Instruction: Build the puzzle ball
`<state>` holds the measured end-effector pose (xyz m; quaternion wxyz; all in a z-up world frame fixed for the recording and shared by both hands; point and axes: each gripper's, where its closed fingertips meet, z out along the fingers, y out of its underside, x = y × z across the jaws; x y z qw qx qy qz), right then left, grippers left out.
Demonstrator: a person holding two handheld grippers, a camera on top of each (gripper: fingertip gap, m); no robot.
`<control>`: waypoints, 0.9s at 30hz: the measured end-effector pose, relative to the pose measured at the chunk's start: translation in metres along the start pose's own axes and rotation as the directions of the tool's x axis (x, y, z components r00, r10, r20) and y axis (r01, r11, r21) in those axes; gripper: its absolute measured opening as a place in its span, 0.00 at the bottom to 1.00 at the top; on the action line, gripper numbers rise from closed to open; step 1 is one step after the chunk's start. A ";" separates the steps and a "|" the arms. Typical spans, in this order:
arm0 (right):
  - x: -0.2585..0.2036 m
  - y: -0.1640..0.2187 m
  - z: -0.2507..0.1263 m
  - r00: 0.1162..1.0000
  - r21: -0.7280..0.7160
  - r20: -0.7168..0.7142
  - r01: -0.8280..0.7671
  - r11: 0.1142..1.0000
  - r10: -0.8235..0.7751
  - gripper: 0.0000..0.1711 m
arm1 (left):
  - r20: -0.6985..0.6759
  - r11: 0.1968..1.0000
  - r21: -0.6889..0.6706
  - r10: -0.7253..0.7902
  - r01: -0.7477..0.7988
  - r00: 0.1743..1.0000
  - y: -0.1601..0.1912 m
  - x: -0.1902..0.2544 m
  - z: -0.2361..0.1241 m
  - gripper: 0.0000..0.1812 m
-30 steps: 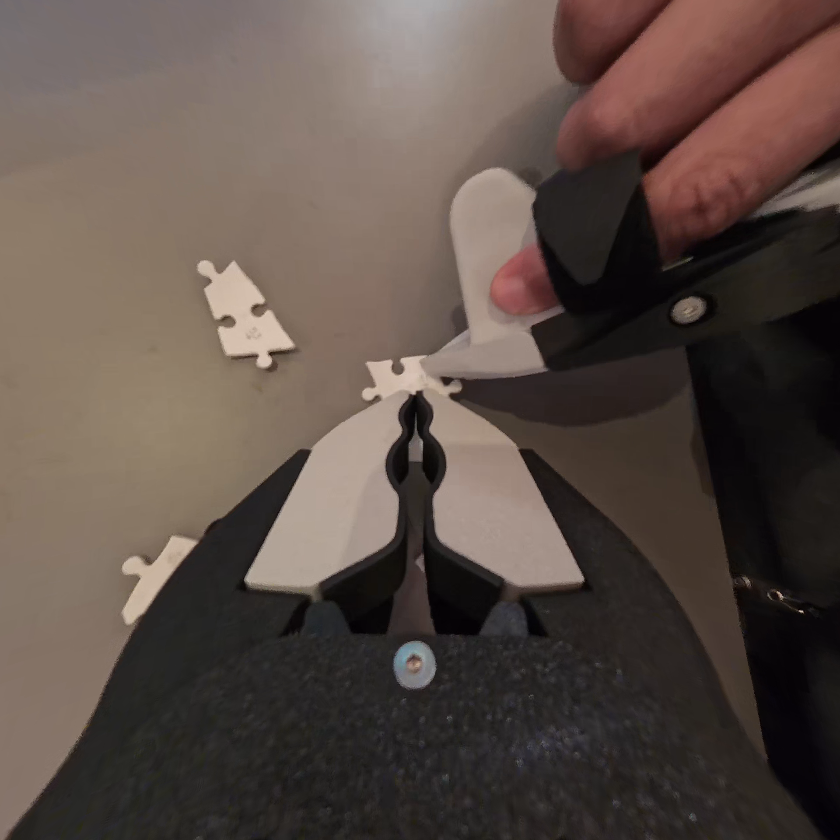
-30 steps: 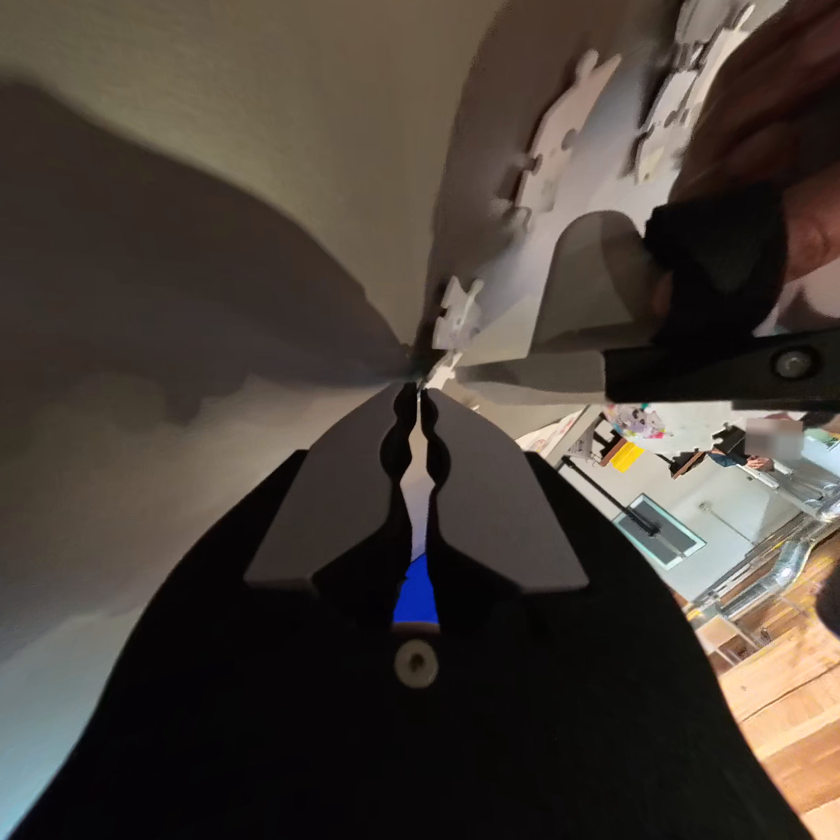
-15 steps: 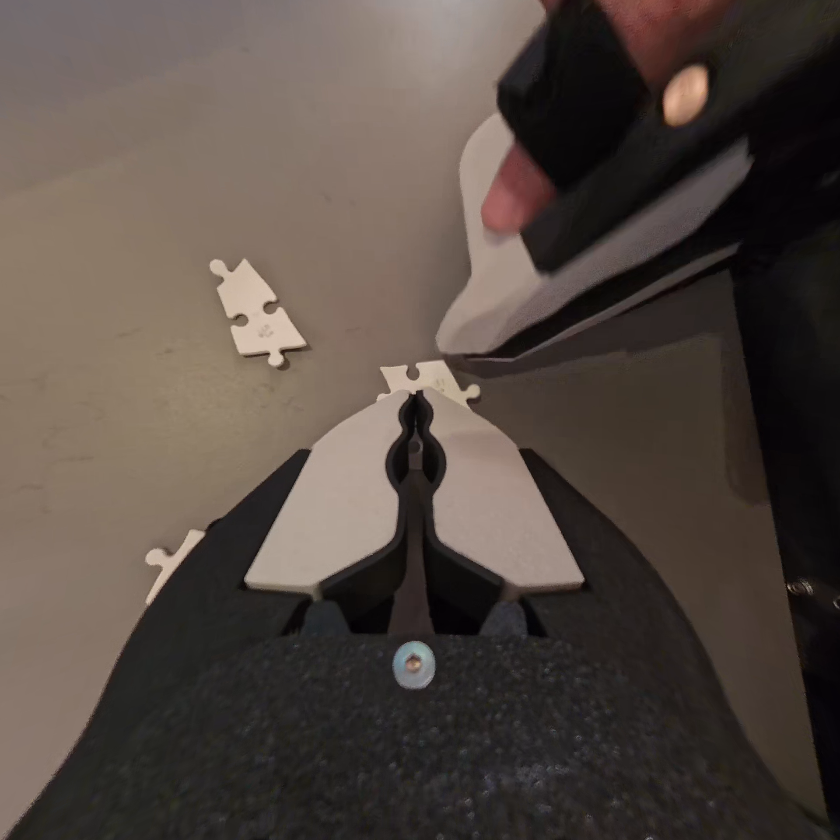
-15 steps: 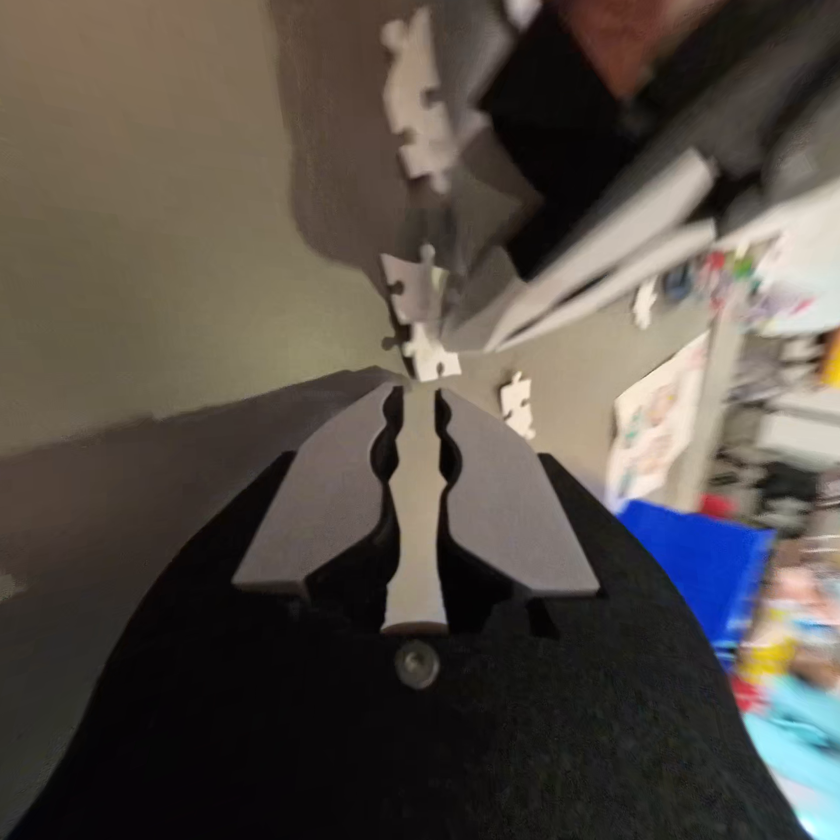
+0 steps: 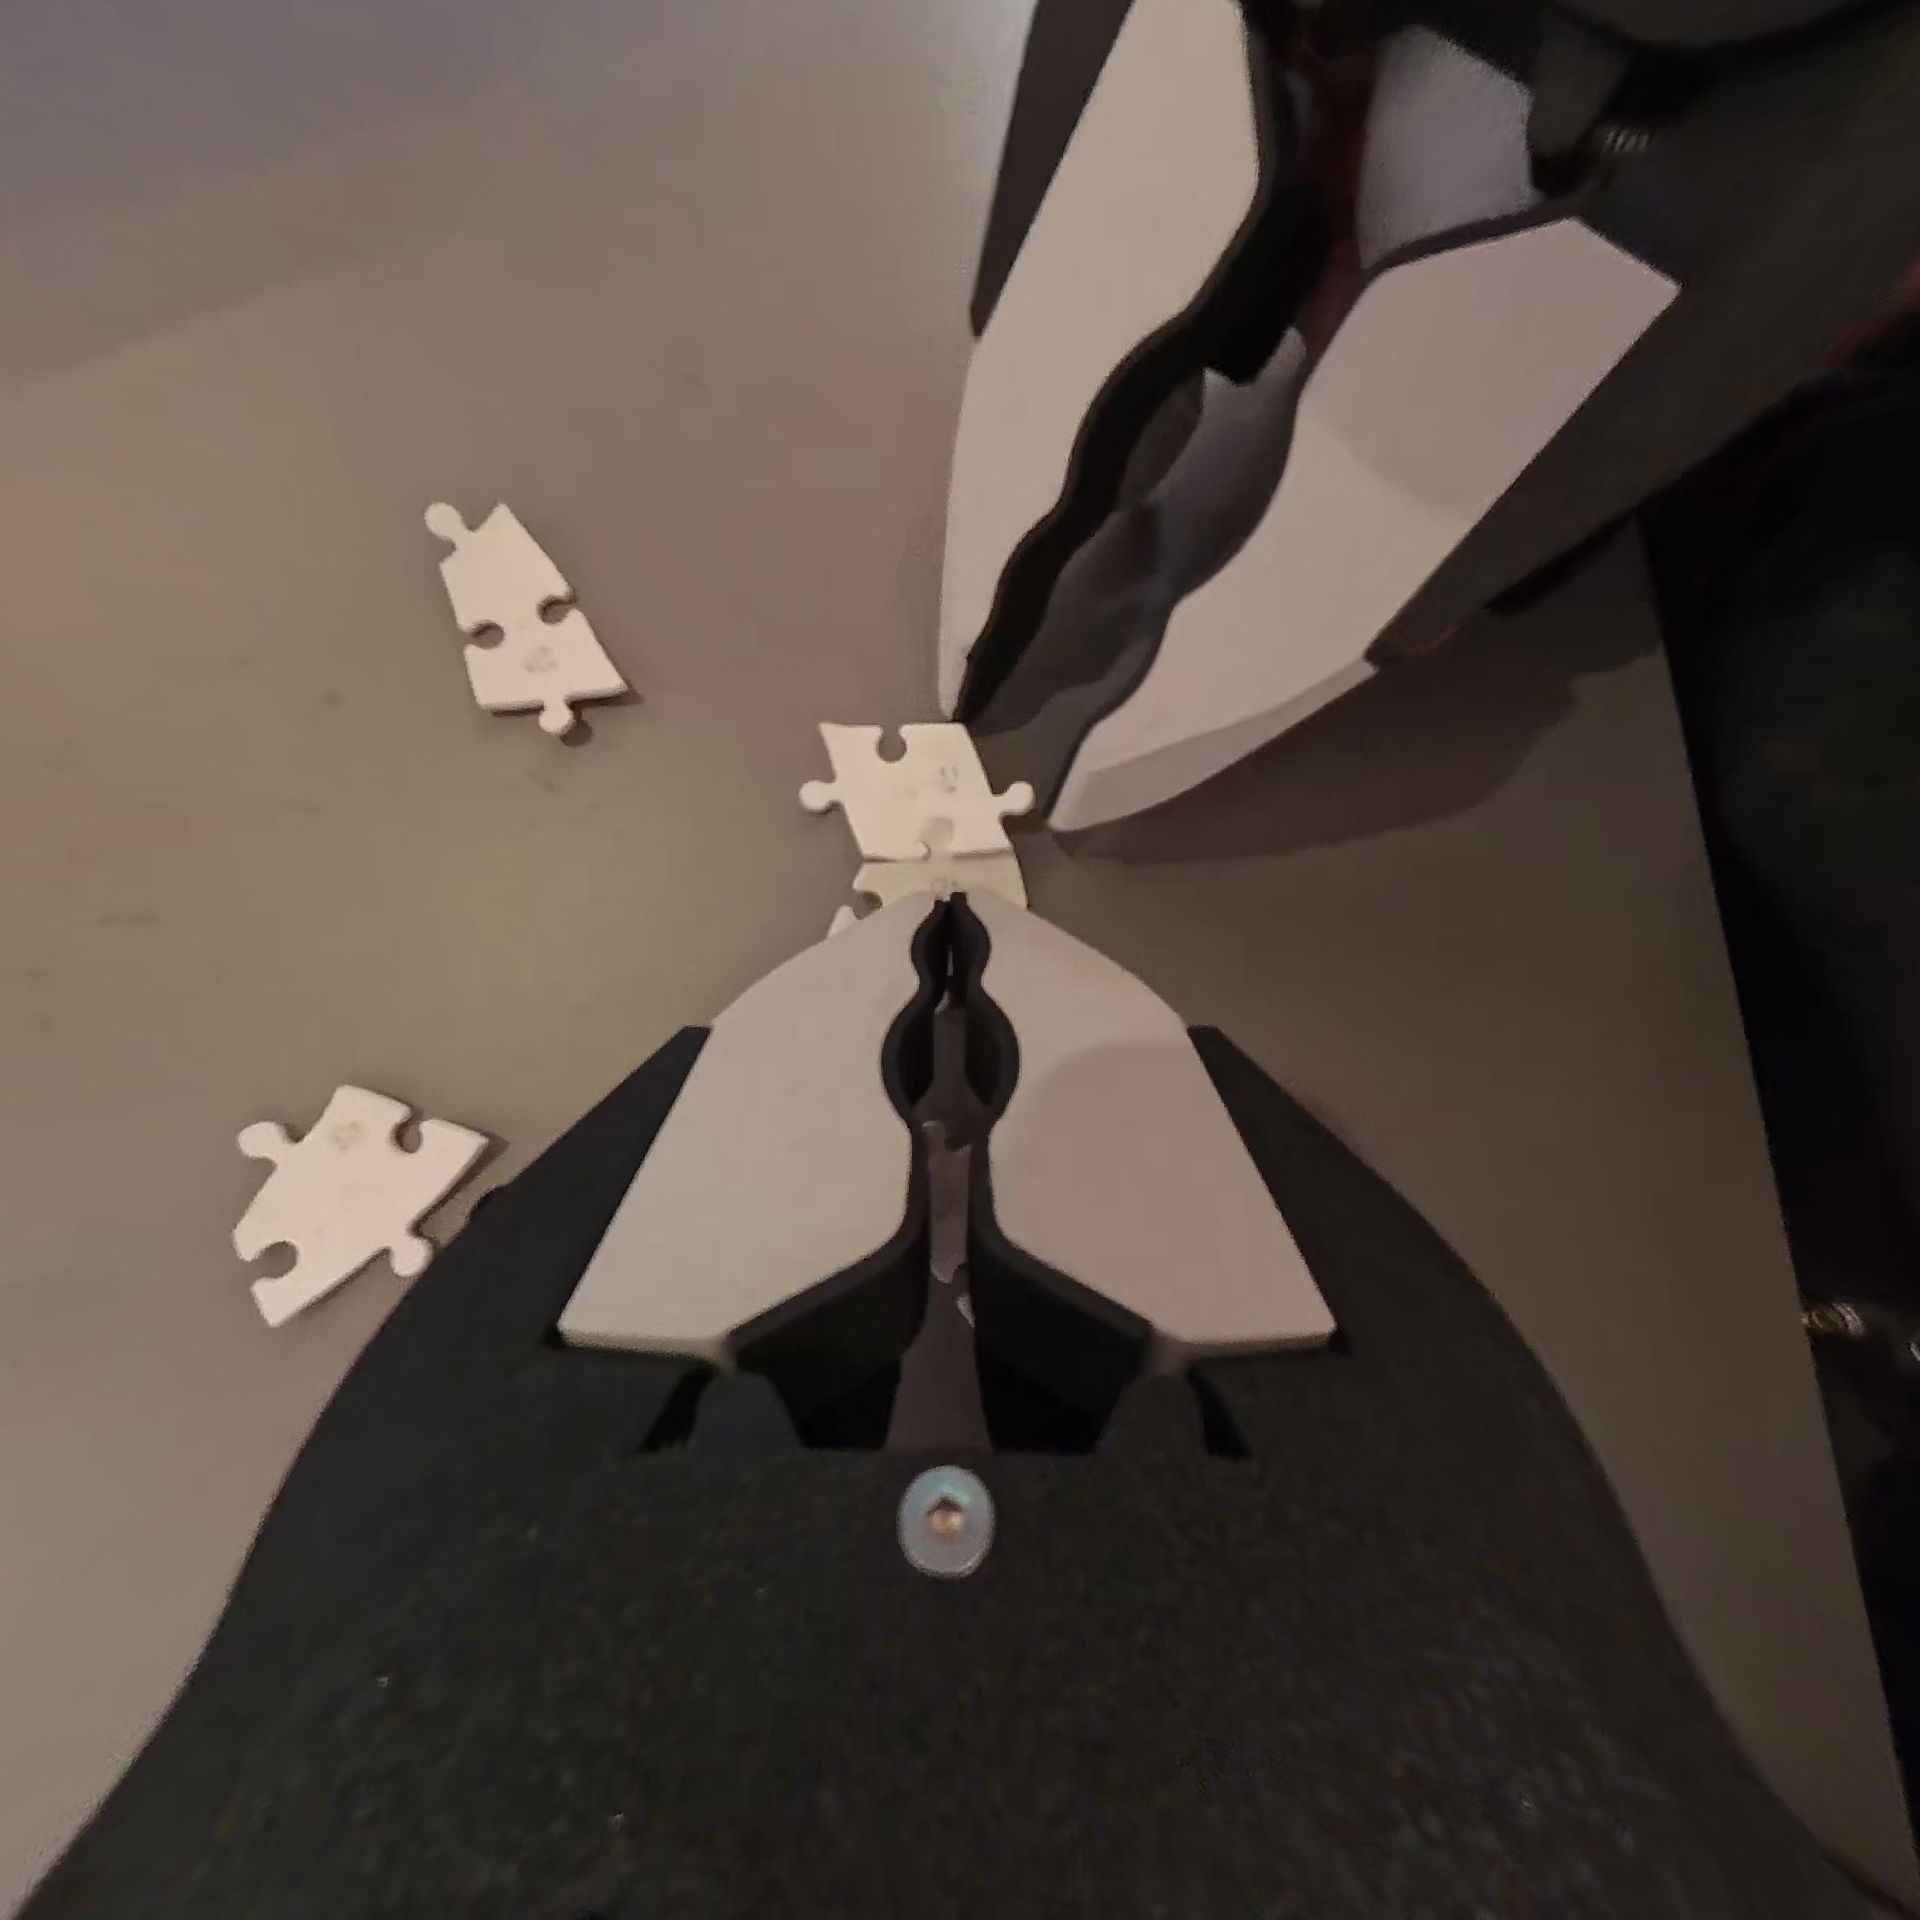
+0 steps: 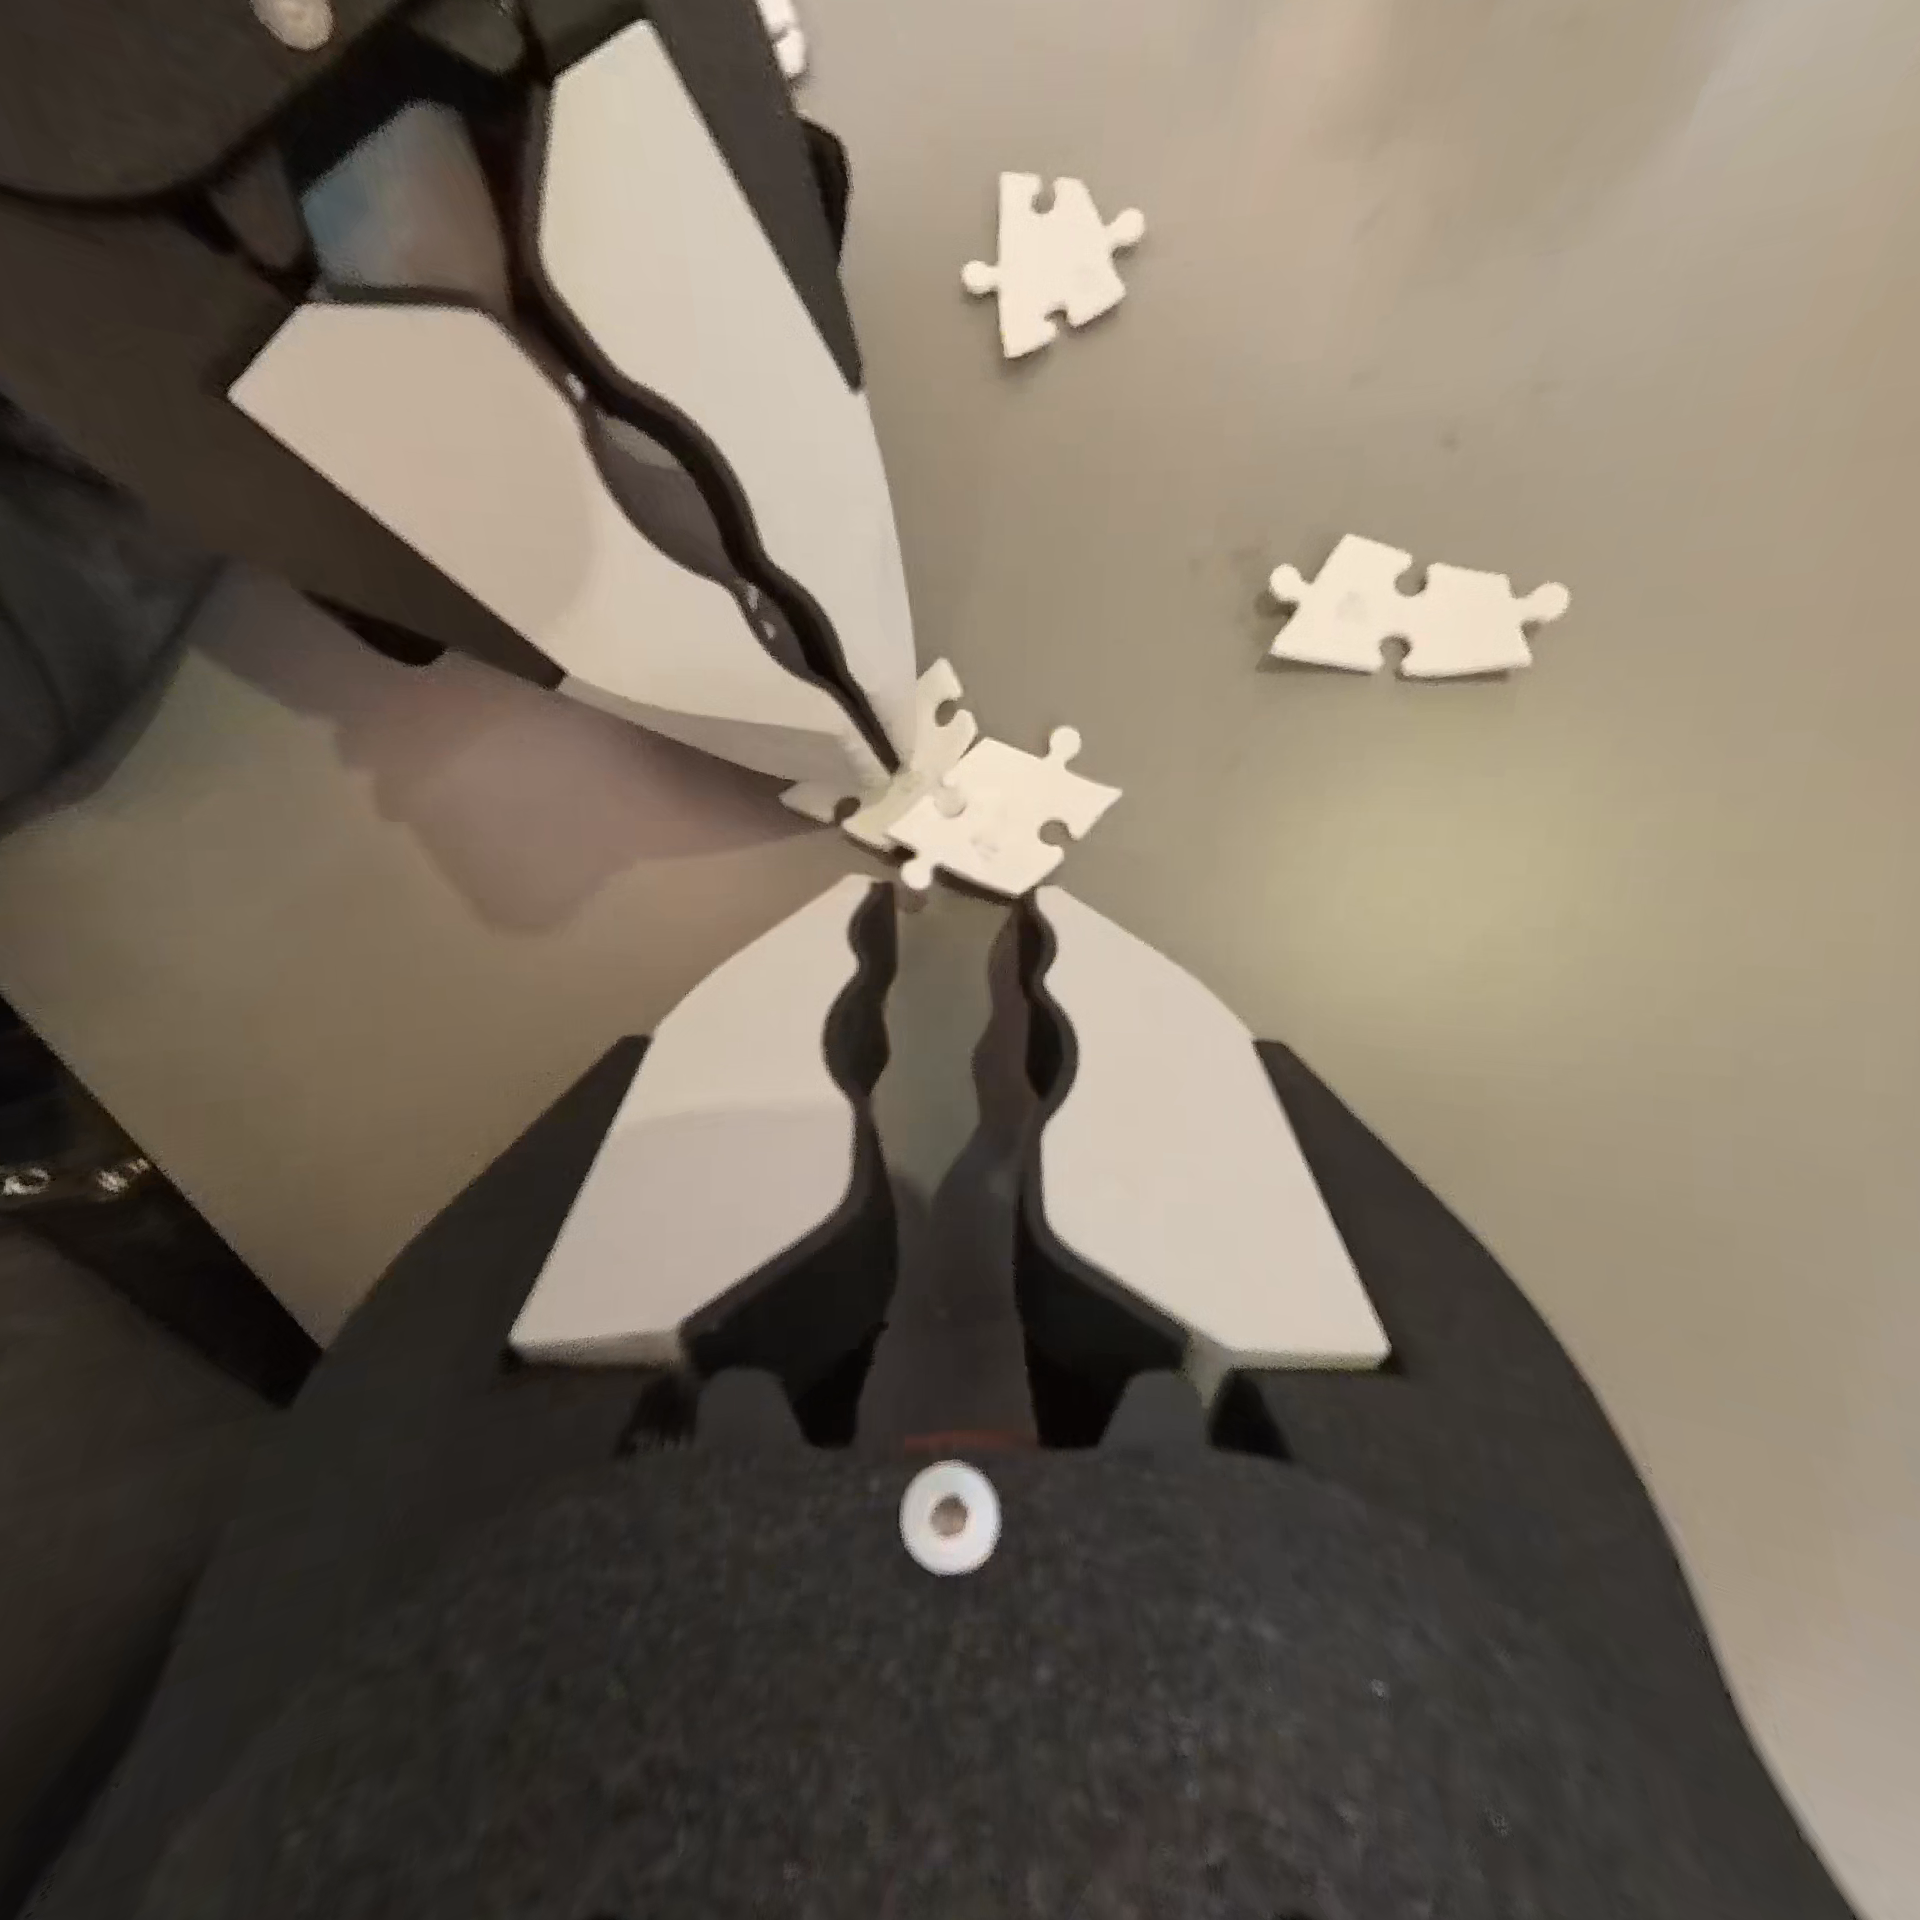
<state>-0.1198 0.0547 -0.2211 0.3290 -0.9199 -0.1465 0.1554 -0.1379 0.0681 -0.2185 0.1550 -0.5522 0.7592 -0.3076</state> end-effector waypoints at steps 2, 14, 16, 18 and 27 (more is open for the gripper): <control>-0.001 -0.001 -0.001 0.996 0.019 0.015 -0.090 0.996 0.090 0.12 | 0.011 1.000 0.006 0.010 -0.010 1.000 0.000 0.000 0.000 0.00; -0.025 -0.009 -0.004 0.650 0.020 0.371 -0.720 0.694 0.663 0.12 | -0.002 0.999 0.046 -0.026 0.026 1.000 0.003 0.006 -0.001 0.00; -0.019 -0.014 -0.001 0.614 0.034 0.360 -0.761 0.648 0.702 0.12 | 0.003 0.998 0.049 -0.031 0.031 1.000 0.004 0.005 -0.001 0.00; -0.015 -0.019 0.000 0.602 0.040 0.362 -0.773 0.633 0.712 0.12 | -0.001 0.998 0.050 -0.034 0.034 0.999 0.004 0.005 -0.002 0.00; -0.005 -0.035 0.007 0.753 0.121 0.306 -0.637 0.761 0.582 0.00 | -0.010 0.994 0.067 -0.082 0.083 0.997 0.006 0.000 -0.005 0.00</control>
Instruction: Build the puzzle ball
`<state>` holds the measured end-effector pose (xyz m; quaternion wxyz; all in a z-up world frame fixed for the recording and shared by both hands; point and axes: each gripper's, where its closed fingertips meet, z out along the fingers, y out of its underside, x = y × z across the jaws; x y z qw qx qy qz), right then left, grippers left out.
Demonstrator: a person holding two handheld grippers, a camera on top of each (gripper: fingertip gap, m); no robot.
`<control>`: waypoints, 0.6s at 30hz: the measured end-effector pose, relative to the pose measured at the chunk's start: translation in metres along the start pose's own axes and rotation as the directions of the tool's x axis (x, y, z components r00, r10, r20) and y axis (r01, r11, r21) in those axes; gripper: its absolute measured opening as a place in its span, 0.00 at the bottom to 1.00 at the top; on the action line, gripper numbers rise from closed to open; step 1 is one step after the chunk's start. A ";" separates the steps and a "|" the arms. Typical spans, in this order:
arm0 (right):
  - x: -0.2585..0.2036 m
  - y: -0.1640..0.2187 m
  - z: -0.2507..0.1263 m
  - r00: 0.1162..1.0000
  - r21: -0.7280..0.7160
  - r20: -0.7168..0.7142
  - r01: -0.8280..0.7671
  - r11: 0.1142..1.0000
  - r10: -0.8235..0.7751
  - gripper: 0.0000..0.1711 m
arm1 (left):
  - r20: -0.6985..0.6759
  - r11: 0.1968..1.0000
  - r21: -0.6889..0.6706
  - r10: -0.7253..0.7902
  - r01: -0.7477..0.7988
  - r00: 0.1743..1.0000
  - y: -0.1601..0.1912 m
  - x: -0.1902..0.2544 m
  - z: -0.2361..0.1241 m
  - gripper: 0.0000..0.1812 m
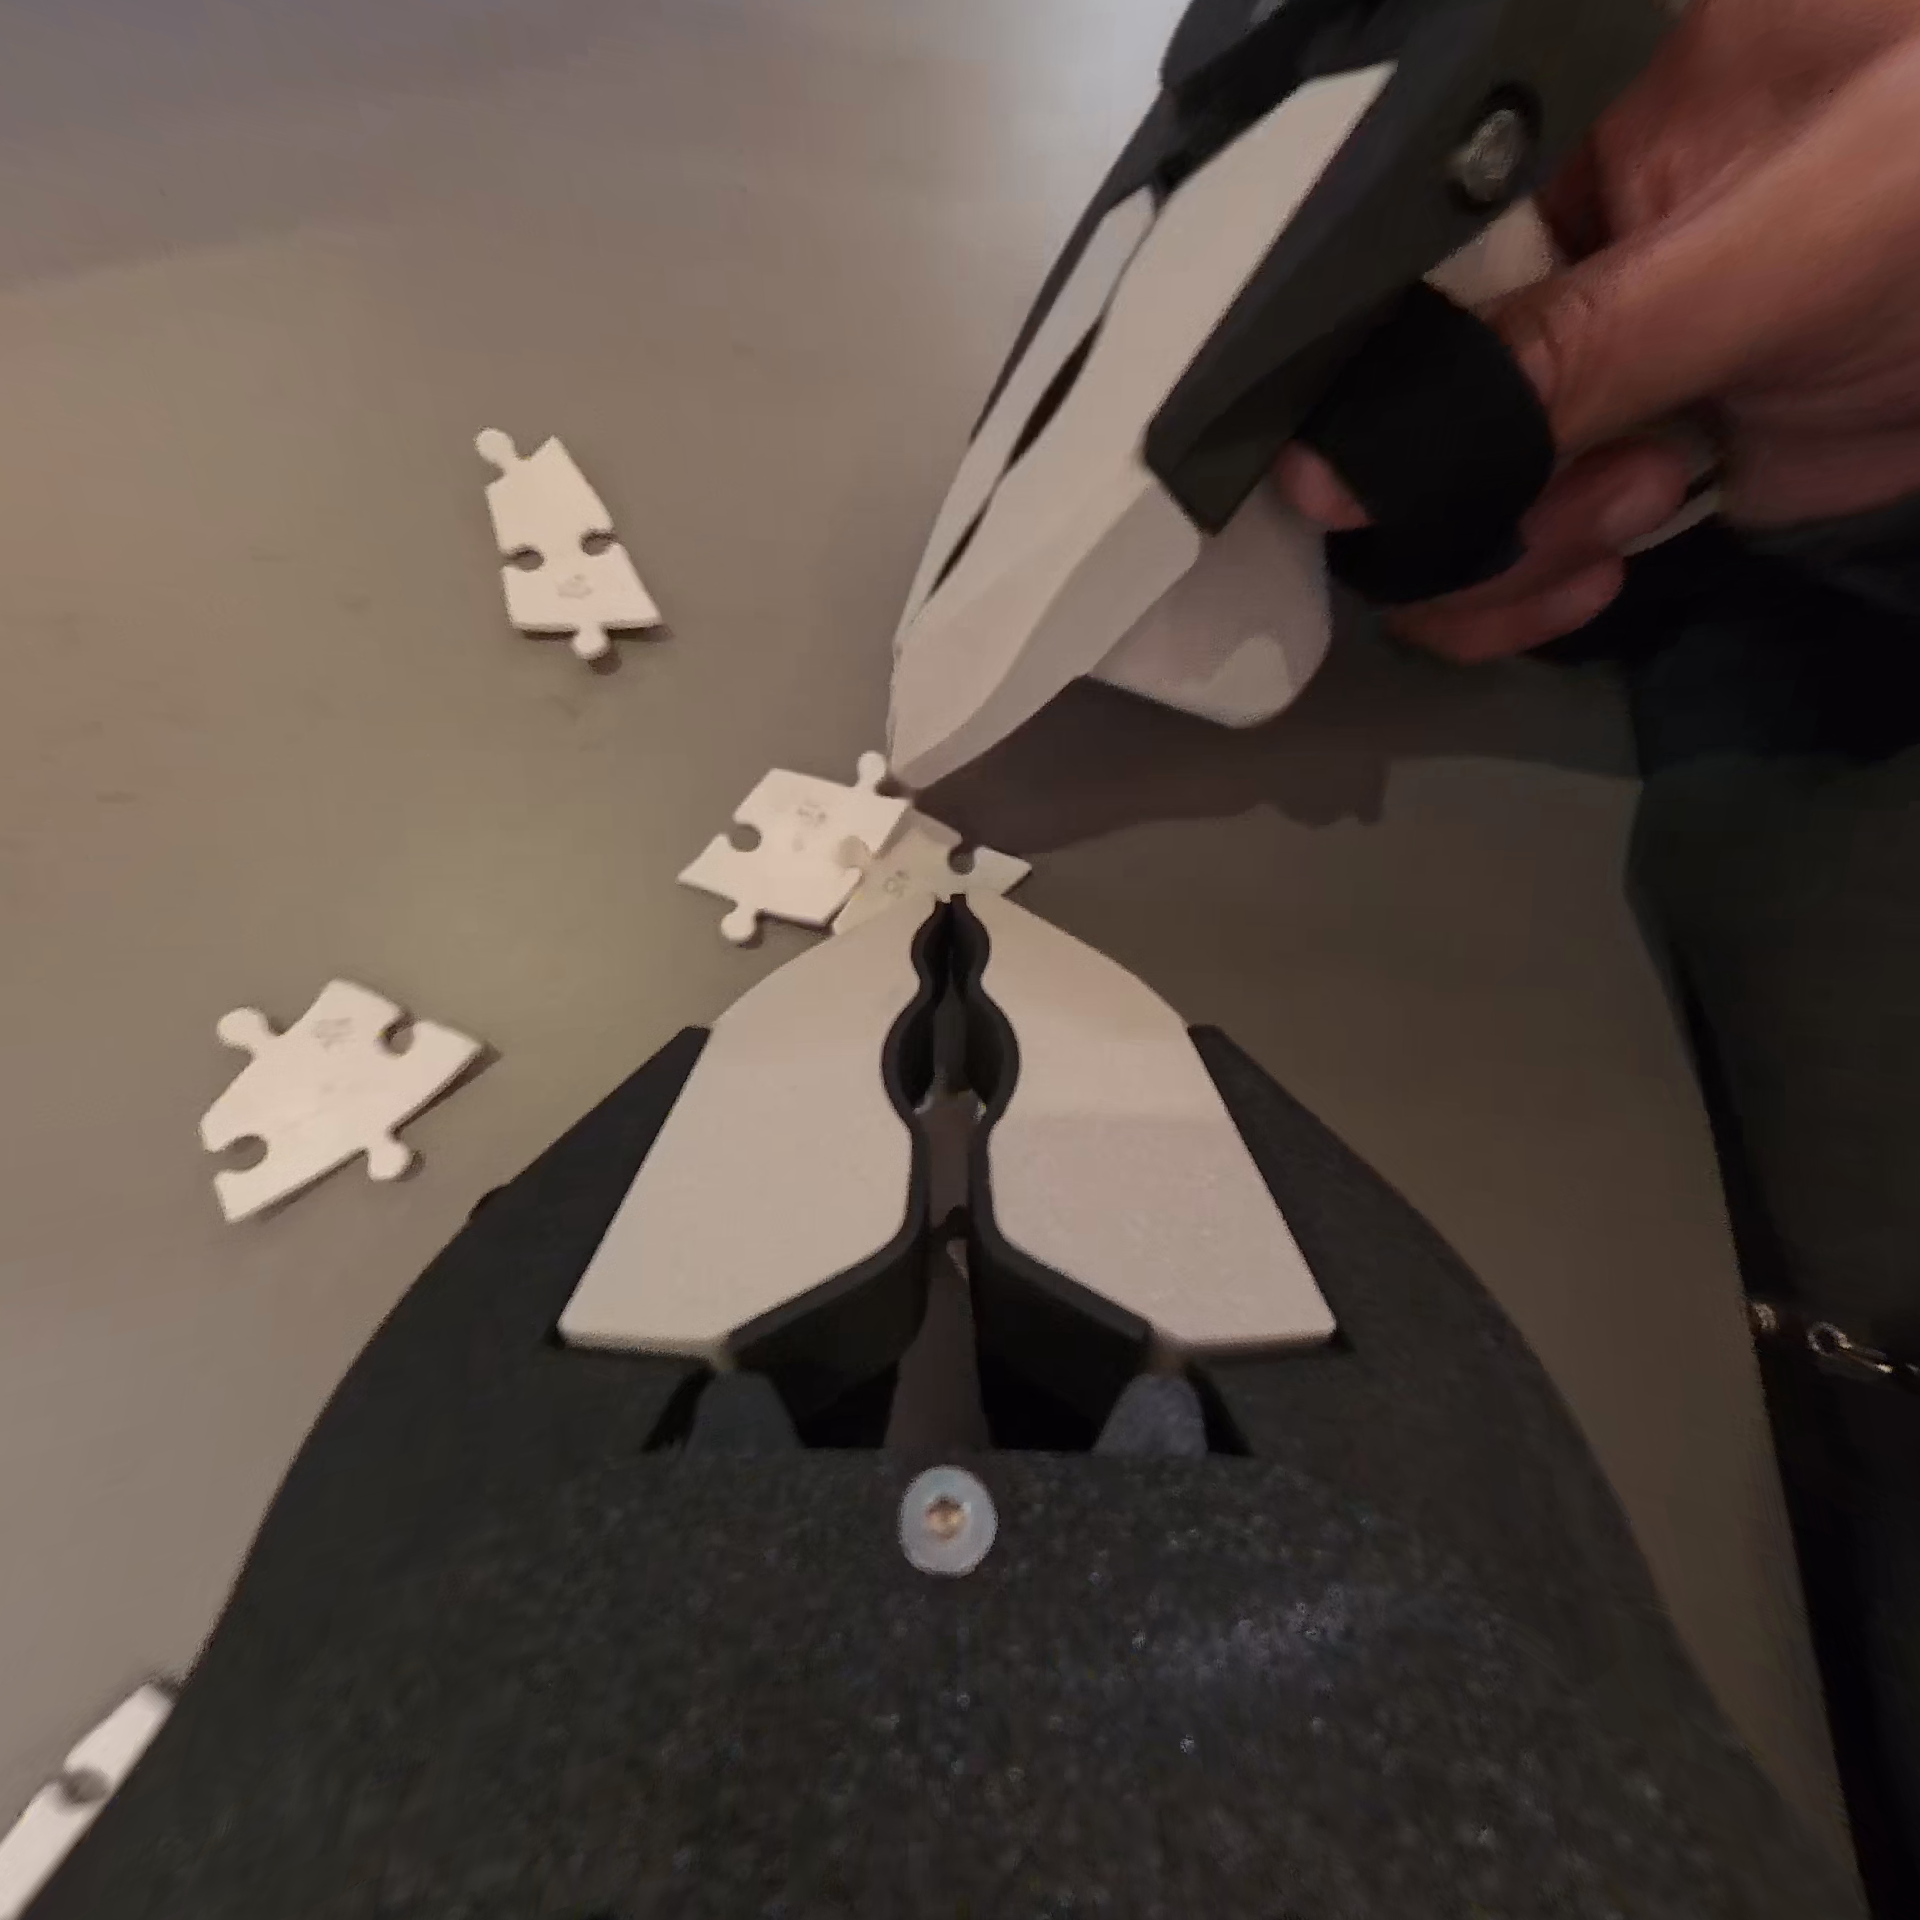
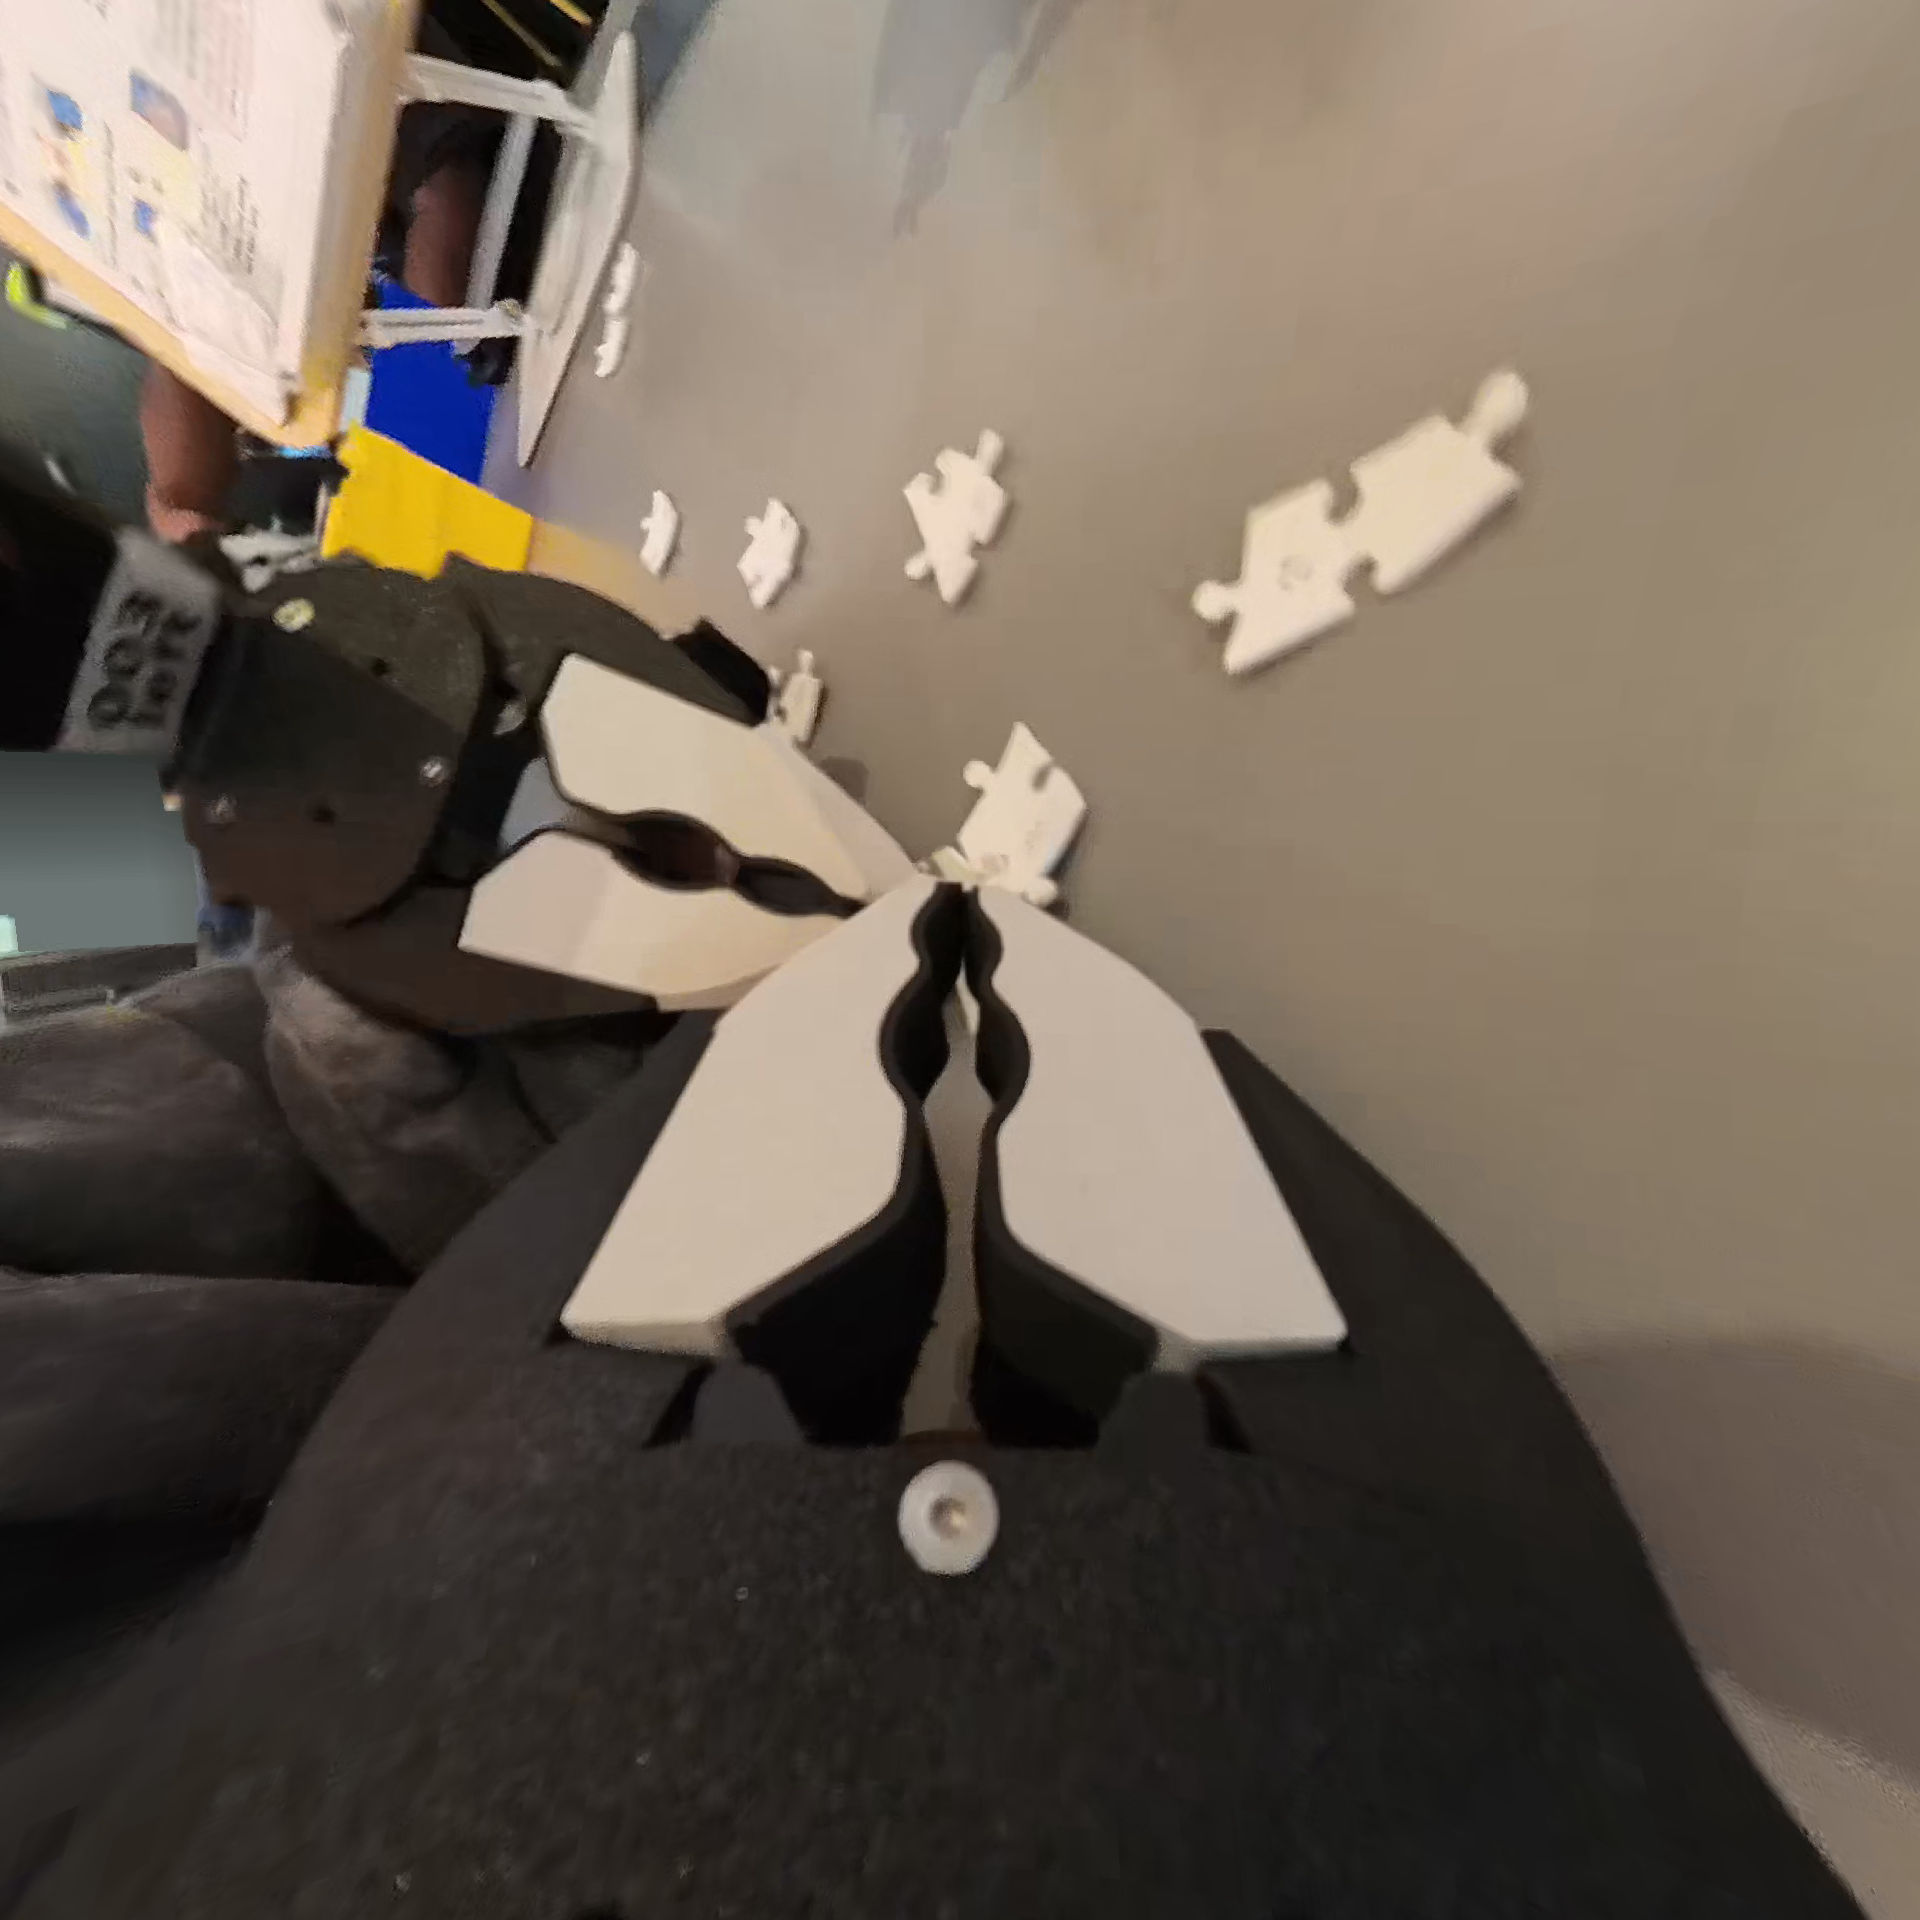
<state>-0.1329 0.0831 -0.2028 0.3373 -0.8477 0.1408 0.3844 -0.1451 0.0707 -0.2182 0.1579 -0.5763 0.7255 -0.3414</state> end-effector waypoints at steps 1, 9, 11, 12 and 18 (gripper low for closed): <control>-0.005 -0.004 -0.001 0.999 0.016 0.020 0.047 0.999 -0.047 0.00 | -0.003 1.000 0.018 -0.024 0.024 1.000 -0.001 -0.003 -0.003 0.00; 0.001 -0.008 -0.005 0.965 -0.089 -0.012 0.261 0.961 -0.263 0.18 | -0.046 0.968 0.166 -0.181 0.186 0.982 -0.015 -0.024 -0.035 0.05; 0.001 -0.003 -0.001 0.919 -0.168 -0.024 0.384 0.908 -0.393 0.20 | -0.031 0.976 0.146 -0.159 0.162 0.987 -0.011 -0.021 -0.034 0.07; 0.005 -0.003 0.001 0.880 -0.195 -0.060 0.452 0.870 -0.470 0.22 | -0.021 0.980 0.134 -0.148 0.149 0.989 -0.009 -0.019 -0.032 0.08; 0.015 0.002 0.012 0.759 -0.300 -0.118 0.587 0.752 -0.640 0.14 | 0.000 0.986 0.104 -0.133 0.132 0.991 0.000 -0.017 -0.030 0.11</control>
